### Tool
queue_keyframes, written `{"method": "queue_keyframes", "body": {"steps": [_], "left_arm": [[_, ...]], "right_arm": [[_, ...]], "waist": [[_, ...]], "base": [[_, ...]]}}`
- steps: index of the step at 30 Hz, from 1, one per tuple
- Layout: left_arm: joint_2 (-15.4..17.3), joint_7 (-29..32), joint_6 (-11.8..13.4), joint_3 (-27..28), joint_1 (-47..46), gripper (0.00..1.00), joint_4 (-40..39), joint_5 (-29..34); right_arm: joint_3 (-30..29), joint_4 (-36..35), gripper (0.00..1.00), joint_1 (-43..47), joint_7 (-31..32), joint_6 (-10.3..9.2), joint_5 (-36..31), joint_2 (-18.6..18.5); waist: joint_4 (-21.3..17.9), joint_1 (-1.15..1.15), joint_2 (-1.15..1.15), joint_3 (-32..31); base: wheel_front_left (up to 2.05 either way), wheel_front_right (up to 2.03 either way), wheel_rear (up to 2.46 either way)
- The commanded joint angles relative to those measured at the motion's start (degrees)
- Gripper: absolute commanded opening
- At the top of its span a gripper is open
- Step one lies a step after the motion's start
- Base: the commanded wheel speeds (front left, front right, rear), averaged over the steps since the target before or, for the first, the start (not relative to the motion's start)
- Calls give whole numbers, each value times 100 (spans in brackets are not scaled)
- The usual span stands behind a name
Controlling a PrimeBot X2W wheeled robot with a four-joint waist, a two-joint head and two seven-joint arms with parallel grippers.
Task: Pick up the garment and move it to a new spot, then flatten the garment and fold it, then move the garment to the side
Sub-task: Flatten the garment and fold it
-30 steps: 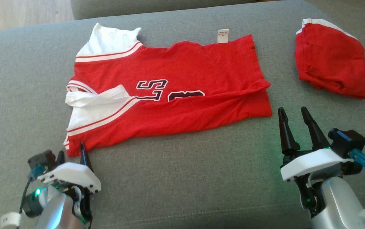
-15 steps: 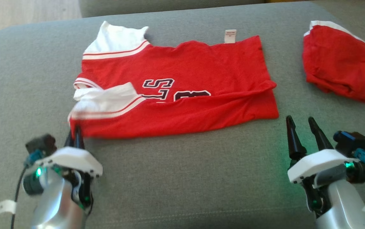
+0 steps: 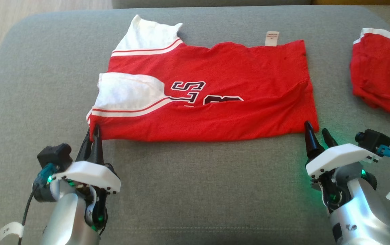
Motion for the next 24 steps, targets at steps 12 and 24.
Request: {"method": "queue_keyframes", "body": {"steps": [12,24], "left_arm": [[74,-35,67,-82,-196,0,-305,-93],[74,-36,106,-131,-261,0,-225,-114]], "right_arm": [[377,883,100,-822,-224,-5,551,4],[739,1390,0,-1112,-519,-5,594,2]], "waist": [[126,0,0,174],[125,0,0,198]], "base": [[0,0,0],[0,0,0]]}}
